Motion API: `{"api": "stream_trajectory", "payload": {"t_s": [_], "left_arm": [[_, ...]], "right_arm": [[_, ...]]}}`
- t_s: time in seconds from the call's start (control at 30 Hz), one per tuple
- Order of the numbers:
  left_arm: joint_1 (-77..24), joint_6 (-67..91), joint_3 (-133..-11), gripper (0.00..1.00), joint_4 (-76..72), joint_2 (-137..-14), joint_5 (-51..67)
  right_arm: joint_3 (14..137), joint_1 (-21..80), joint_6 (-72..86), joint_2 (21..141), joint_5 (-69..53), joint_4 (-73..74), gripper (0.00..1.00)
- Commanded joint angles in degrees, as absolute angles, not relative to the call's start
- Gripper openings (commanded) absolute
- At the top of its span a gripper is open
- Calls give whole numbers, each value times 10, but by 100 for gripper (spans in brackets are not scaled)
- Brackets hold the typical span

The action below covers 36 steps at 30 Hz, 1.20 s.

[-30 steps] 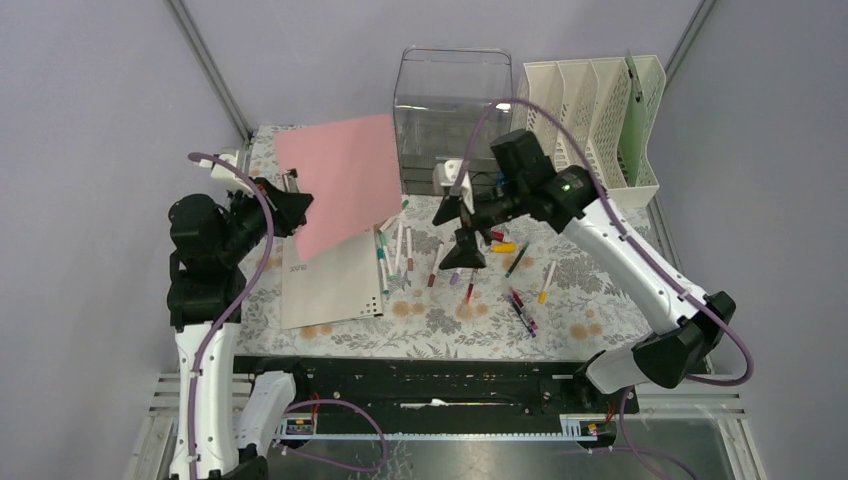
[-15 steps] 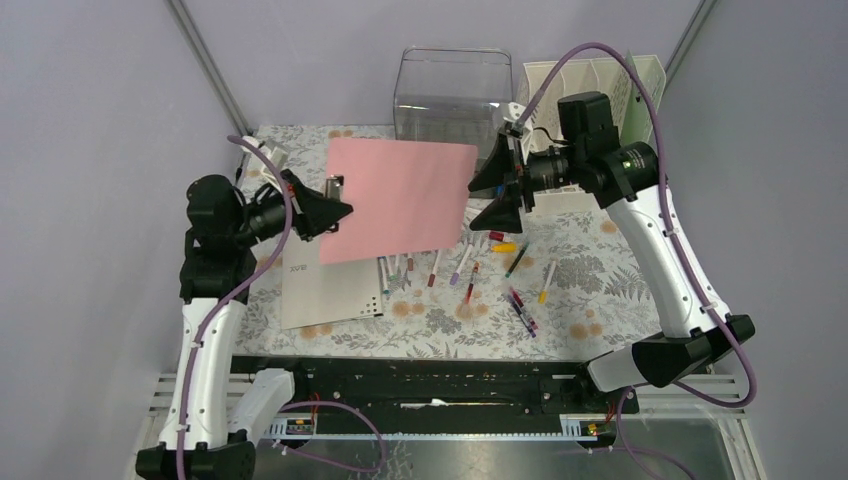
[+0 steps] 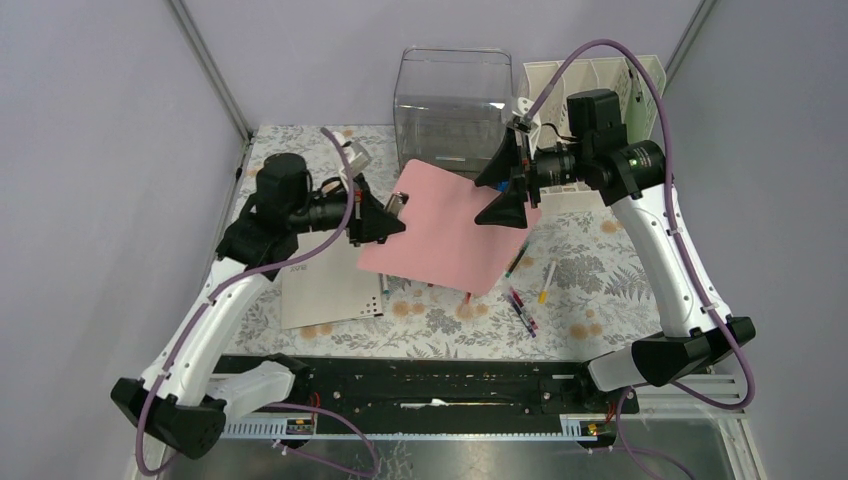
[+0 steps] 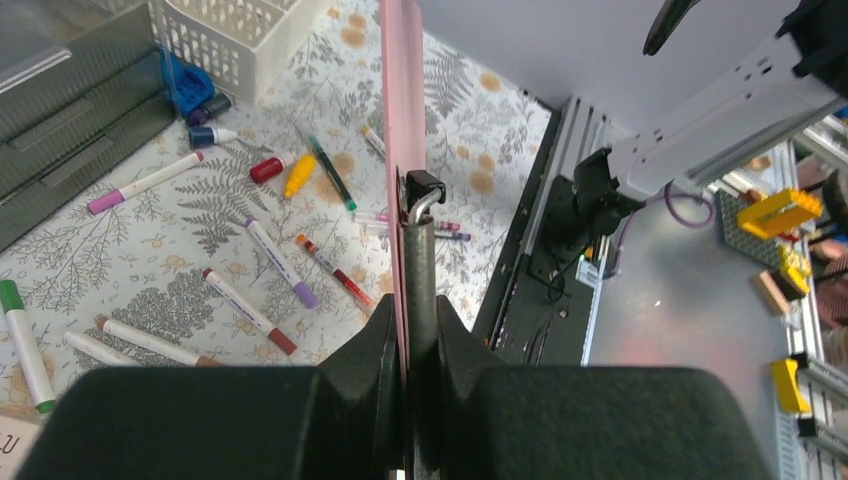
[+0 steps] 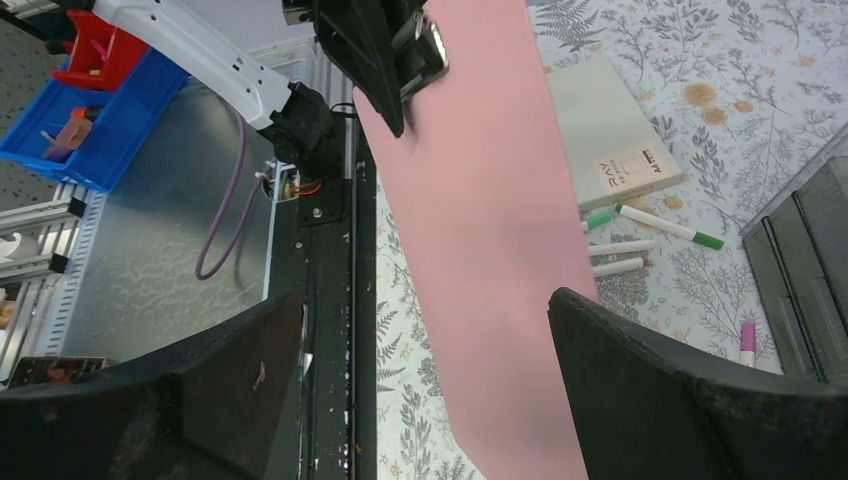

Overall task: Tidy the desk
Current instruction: Place the folder in the storage box.

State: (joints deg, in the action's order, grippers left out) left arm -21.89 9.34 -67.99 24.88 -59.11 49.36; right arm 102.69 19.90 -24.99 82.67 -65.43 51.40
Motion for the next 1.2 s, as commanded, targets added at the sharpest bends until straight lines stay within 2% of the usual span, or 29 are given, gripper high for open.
{"api": "stream_trajectory", "payload": {"t_s": [0.0, 0.27, 0.7, 0.8, 0.93, 1.17], "left_arm": [[-263, 7, -750, 0, 311, -627, 444], [-317, -67, -804, 0, 376, -678, 413], [-364, -121, -849, 0, 412, -739, 394], [-365, -128, -859, 0, 420, -748, 391], [-369, -133, -865, 0, 420, -754, 390], [-371, -131, -866, 0, 420, -755, 383]], "right_arm": [[1047, 198, -294, 831, -627, 547, 100], [1063, 197, -346, 875, -607, 613, 99], [1116, 233, -492, 934, -617, 730, 84], [1117, 247, -522, 935, -617, 750, 73], [1110, 252, -534, 936, -624, 754, 48], [1112, 253, -524, 940, -627, 753, 11]]}}
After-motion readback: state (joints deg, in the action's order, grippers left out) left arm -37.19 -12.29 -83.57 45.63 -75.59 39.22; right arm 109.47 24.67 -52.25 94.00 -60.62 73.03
